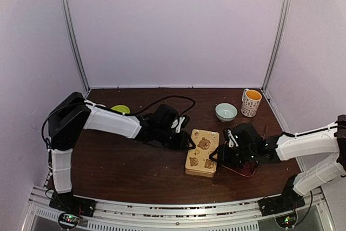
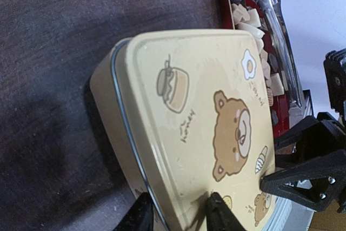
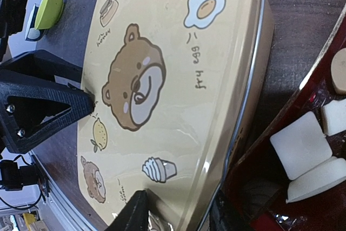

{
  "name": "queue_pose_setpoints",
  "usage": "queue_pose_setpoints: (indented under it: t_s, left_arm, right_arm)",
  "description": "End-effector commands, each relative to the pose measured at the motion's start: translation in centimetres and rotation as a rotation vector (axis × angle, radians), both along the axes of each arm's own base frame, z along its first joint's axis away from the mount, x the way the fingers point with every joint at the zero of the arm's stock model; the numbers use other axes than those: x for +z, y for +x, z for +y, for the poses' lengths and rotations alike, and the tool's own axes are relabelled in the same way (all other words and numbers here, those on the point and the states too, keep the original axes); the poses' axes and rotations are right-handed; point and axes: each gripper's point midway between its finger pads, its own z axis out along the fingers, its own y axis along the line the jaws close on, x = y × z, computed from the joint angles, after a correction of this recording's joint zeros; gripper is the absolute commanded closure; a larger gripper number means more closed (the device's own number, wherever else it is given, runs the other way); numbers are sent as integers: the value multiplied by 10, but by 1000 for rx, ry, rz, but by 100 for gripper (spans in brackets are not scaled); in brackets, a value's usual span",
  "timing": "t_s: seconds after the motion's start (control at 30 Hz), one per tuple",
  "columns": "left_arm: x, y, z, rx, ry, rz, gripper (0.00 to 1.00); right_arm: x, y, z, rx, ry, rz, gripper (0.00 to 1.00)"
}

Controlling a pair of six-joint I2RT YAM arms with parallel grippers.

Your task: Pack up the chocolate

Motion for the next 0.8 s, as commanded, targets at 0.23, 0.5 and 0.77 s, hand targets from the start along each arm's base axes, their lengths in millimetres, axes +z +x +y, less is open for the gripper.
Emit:
queue_pose_setpoints:
  t_s: [0.23, 0.5, 0.77]
  left_arm:
    - [-27, 1, 10, 13, 99, 5, 62]
    - [-29, 4, 11, 14, 114, 4, 63]
    - [-27, 6, 11, 15, 120, -2, 63]
  right_arm:
    - [-6, 11, -20, -19, -101, -16, 48]
    - [23, 24, -31, -6, -123, -98, 31]
    - [61, 63, -40, 66, -177, -225, 28]
